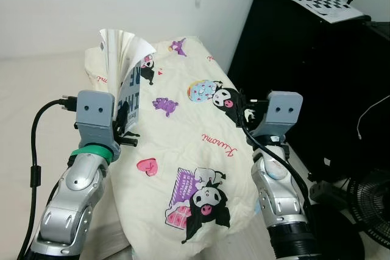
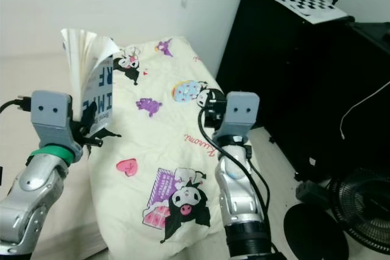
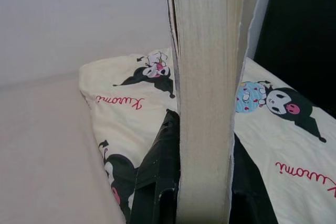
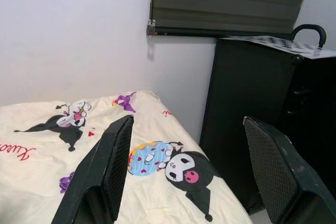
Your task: Clean up the room
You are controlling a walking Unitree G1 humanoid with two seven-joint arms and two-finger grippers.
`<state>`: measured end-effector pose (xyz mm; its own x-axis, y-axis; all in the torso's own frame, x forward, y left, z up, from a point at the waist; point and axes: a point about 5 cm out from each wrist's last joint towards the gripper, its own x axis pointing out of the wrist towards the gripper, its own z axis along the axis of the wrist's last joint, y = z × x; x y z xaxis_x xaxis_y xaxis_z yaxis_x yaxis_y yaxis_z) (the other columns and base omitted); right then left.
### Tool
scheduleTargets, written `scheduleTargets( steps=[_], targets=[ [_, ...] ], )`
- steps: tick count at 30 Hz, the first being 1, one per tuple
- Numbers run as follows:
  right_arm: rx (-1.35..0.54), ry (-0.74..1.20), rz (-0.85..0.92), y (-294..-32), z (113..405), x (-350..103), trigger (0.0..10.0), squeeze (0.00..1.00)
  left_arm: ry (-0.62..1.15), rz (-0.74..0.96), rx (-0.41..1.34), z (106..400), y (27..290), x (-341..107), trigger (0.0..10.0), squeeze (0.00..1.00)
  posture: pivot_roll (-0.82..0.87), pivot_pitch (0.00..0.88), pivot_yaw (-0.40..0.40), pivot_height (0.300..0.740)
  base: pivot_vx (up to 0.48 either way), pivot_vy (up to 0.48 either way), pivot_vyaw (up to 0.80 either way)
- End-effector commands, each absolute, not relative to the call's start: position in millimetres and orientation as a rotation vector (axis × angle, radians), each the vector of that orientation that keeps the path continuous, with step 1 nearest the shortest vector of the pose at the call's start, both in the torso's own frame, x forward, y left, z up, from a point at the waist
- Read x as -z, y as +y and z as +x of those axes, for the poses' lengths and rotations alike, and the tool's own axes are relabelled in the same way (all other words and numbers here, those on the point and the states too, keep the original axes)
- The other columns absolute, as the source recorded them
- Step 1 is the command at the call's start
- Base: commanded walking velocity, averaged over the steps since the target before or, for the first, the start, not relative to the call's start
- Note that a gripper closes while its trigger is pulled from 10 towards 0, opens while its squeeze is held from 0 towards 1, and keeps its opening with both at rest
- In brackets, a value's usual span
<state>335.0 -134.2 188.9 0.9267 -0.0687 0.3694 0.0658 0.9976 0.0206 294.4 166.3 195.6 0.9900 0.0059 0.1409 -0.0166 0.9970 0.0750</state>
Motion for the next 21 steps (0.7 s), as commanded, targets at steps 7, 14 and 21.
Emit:
scheduleTargets(
  steps=[7, 14, 21],
  targets=[
    [0.075, -0.348, 0.003, -138.5, 335.2, -179.9, 10.0, 0.00, -0.148, 0.047, -0.025, 293.5, 166.8, -193.3, 10.0, 0.00, 0.07, 0.058, -0.038, 0.740, 0.000, 0.435, 0.00],
    [0.076, -0.349, 0.003, -138.4, 334.9, -179.9, 10.0, 0.00, -0.142, 0.072, -0.051, 295.4, 171.1, -193.0, 10.0, 0.00, 0.07, 0.061, -0.035, 0.740, 0.000, 0.209, 0.00],
    [0.079, -0.352, 0.004, -139.1, 334.2, -179.8, 10.0, 0.00, -0.131, 0.078, -0.038, 297.9, 170.5, -192.5, 10.0, 0.00, 0.07, 0.061, -0.031, 0.740, 0.000, 0.000, 0.00]
  ],
)
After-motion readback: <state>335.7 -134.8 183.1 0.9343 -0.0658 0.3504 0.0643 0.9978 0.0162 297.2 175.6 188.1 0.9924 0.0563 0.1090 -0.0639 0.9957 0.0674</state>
